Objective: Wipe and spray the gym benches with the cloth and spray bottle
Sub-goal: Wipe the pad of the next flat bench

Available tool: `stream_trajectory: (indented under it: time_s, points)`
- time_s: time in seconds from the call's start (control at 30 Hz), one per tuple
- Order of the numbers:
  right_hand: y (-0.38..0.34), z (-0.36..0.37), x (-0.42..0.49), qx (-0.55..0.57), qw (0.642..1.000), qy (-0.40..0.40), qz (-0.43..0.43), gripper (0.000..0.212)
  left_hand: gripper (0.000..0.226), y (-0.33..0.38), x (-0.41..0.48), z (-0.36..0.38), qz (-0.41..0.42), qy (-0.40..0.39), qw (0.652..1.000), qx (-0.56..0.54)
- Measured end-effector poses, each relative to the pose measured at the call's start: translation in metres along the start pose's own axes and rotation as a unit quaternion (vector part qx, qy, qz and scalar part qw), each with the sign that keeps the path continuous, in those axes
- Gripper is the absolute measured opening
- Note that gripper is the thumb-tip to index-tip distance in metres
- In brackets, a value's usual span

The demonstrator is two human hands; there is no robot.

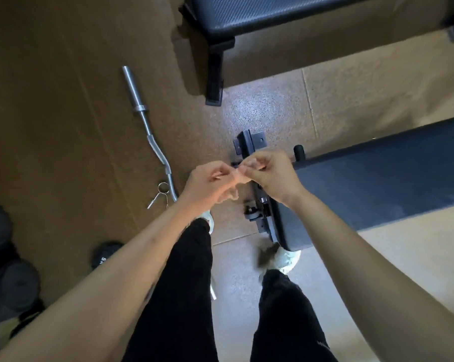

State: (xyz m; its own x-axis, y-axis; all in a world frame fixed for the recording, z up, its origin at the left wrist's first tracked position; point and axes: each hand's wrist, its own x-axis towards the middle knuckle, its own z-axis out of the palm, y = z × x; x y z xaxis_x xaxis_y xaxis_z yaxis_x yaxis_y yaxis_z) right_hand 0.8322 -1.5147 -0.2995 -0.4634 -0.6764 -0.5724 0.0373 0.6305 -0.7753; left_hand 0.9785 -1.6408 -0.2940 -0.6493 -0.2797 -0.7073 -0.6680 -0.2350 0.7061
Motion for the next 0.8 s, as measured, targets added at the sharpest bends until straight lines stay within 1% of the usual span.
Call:
stream_trajectory:
  time_s: [0.03, 0.07, 0.1, 0.13, 0.17, 0.2, 0.27, 0.33, 0.4, 0.47, 0.53, 0.57, 0.67, 0.73, 0.8]
  points:
    - [-0.009, 0.004, 0.006, 0.001, 1.000, 0.003, 0.009, 0.006, 0.024, 0.000, 0.004, -0.014, 0.020, -0.008, 0.997, 0.069]
    - [-0.018, 0.007, 0.011, 0.003, 1.000, 0.005, 0.014, 0.007, 0.020, 0.002, 0.008, -0.027, 0.048, -0.005, 0.986, 0.159]
    - [-0.027, 0.009, 0.017, 0.006, 1.000, 0.006, 0.017, 0.008, 0.017, 0.003, 0.012, -0.038, 0.071, 0.004, 0.967, 0.244]
    - [-0.036, 0.010, 0.023, 0.008, 1.000, 0.011, 0.017, 0.007, 0.016, 0.006, 0.016, -0.047, 0.090, 0.012, 0.950, 0.297]
    - [-0.044, 0.009, 0.029, 0.010, 1.000, 0.021, 0.013, 0.006, 0.015, 0.007, 0.021, -0.055, 0.097, 0.012, 0.944, 0.314]
    - [-0.051, 0.008, 0.034, 0.013, 0.999, 0.035, 0.009, 0.006, 0.013, 0.009, 0.026, -0.062, 0.098, 0.007, 0.946, 0.309]
    - [-0.062, 0.000, 0.047, 0.036, 0.997, 0.063, 0.013, 0.012, 0.010, 0.013, 0.036, -0.074, 0.090, -0.002, 0.955, 0.282]
    - [-0.070, -0.011, 0.060, 0.065, 0.994, 0.083, 0.024, 0.020, 0.018, 0.021, 0.047, -0.084, 0.096, 0.000, 0.957, 0.274]
    - [-0.076, -0.023, 0.072, 0.087, 0.992, 0.090, 0.026, 0.021, 0.027, 0.036, 0.060, -0.091, 0.101, 0.004, 0.960, 0.260]
    - [-0.083, -0.036, 0.085, 0.123, 0.986, 0.108, 0.024, 0.026, 0.031, 0.055, 0.075, -0.097, 0.088, 0.011, 0.969, 0.229]
    - [-0.087, -0.053, 0.101, 0.154, 0.977, 0.145, 0.029, 0.028, 0.020, 0.077, 0.093, -0.106, 0.076, 0.035, 0.976, 0.199]
    - [-0.088, -0.061, 0.110, 0.162, 0.973, 0.159, 0.031, 0.026, 0.014, 0.089, 0.102, -0.111, 0.070, 0.051, 0.978, 0.189]
    - [-0.084, -0.087, 0.140, 0.143, 0.974, 0.168, 0.045, 0.002, 0.016, 0.123, 0.127, -0.128, 0.049, 0.086, 0.979, 0.177]
    - [-0.081, -0.100, 0.161, 0.080, 0.982, 0.163, 0.044, 0.015, 0.017, 0.148, 0.145, -0.136, 0.056, 0.084, 0.981, 0.167]
    - [-0.086, -0.112, 0.181, 0.026, 0.987, 0.153, 0.038, 0.022, 0.021, 0.171, 0.167, -0.142, 0.065, 0.088, 0.980, 0.165]
